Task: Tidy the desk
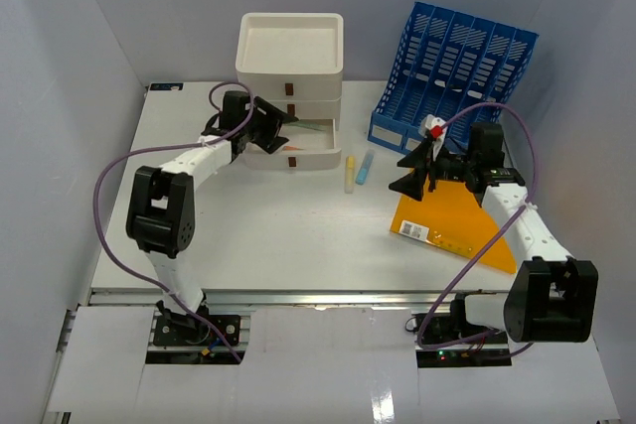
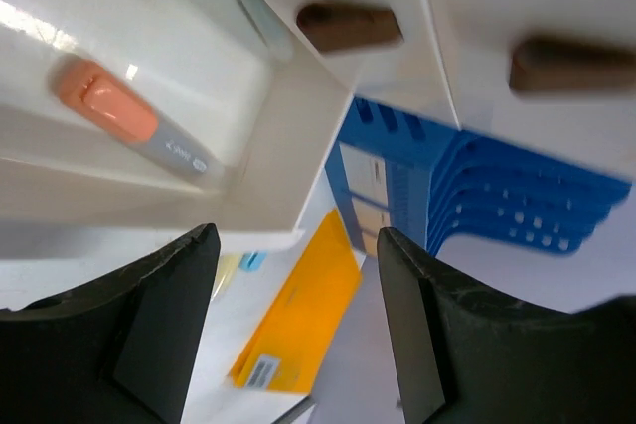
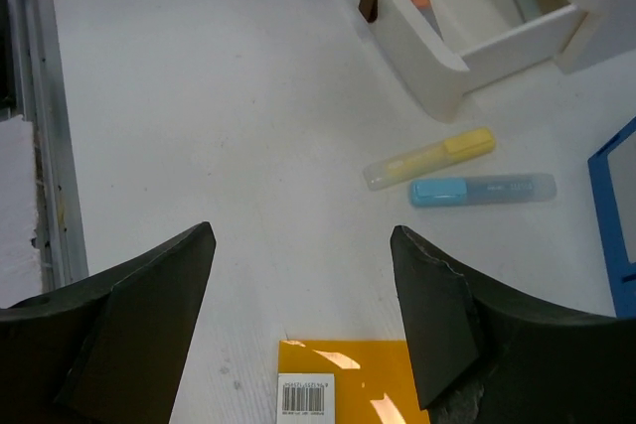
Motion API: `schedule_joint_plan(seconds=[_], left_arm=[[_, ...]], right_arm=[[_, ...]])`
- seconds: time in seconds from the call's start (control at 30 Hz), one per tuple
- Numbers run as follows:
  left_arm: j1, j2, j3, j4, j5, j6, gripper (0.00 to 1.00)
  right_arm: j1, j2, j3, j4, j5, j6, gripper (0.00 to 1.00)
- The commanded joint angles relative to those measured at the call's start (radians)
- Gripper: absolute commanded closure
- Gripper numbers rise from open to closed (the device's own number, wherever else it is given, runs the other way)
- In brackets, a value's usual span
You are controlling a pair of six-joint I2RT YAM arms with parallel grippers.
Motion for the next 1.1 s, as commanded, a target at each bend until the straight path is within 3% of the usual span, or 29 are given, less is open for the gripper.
schedule_joint_plan(seconds=[0.0, 0.07, 0.17, 0.37, 0.4, 0.43, 0.5, 0.8, 1.07], left_arm=[[0.032, -0.246, -0.144, 0.176, 0.176, 0.208, 0.24], [0.047, -0.353, -0.242, 0.235, 0.266, 0.41, 0.15], [0.056, -0.518, -0.374, 0.167, 0.331, 0.631, 0.02], [0.065, -0.76, -0.555, -0.057, 0.258, 0.927, 0.02], [0.065, -0.818, -0.58, -0.075, 0.229, 0.953, 0.02], [0.065, -0.853, -0.616, -0.089, 0.184, 0.975, 0.02], [0.065, -0.92, -0.655, -0.096, 0.144, 1.024, 0.02], [0.066, -1.068, -0.702, -0.102, 0.04, 1.041, 0.02], [0.066, -1.068, -0.696, -0.111, 0.038, 1.056, 0.02]], right_arm=[[0.118, 0.058, 0.052, 0.011, 0.294, 0.063, 0.2], [0.191, 0.114, 0.076, 0.012, 0.459, 0.069, 0.16], [0.262, 0.215, 0.194, -0.023, 0.626, 0.08, 0.13], [0.29, 0.547, 0.531, -0.175, 0.773, 0.216, 0.13], [0.292, 0.602, 0.602, -0.203, 0.799, 0.255, 0.12], [0.296, 0.664, 0.631, -0.221, 0.828, 0.316, 0.02], [0.309, 0.719, 0.673, -0.237, 0.882, 0.369, 0.1], [0.385, 0.767, 0.636, -0.153, 1.17, 0.496, 0.1], [0.385, 0.794, 0.588, -0.105, 1.271, 0.598, 0.04]])
